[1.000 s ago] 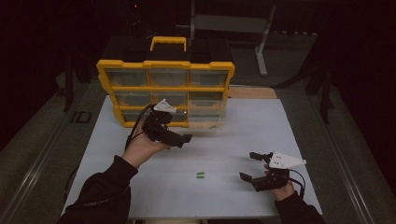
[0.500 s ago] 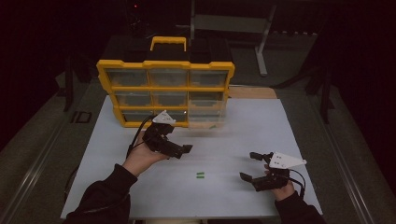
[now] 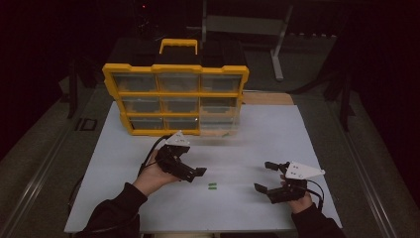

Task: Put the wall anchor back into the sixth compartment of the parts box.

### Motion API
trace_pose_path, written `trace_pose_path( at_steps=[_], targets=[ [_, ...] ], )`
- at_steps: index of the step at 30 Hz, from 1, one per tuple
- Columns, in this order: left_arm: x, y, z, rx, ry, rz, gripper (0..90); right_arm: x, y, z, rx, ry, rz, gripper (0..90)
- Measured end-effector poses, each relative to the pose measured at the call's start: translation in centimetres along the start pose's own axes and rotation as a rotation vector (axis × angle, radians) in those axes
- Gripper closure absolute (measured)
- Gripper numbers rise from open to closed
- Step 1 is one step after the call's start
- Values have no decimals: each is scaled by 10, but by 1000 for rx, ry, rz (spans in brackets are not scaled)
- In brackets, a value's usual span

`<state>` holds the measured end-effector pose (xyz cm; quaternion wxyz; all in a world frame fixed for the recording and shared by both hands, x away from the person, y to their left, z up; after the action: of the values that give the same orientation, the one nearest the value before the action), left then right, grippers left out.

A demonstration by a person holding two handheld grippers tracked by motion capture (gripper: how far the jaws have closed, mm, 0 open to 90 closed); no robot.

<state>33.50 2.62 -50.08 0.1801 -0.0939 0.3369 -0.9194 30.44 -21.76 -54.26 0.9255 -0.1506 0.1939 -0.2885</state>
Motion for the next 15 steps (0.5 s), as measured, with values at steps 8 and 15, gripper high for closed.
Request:
trace_pose_path(
  at_steps=[8,15],
  targets=[
    [10,11,-6,-16,43,-33,0,-1,0,0,-5,-2,3,120],
    [20,24,-13,-54,107,-75,0,-1,0,0,-3,-2,4,120]
  ],
)
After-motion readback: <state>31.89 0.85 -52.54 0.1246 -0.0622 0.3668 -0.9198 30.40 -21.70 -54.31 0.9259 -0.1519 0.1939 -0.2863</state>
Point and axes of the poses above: each handheld gripper's, and its own axes: y roughly forward along the jaws, z roughly out of its top, x roughly to its right, the point moved 9 cm from there along y, roughly forward along the jaws, and after that the axes turned 12 degrees about y, right-handed, at the moved point
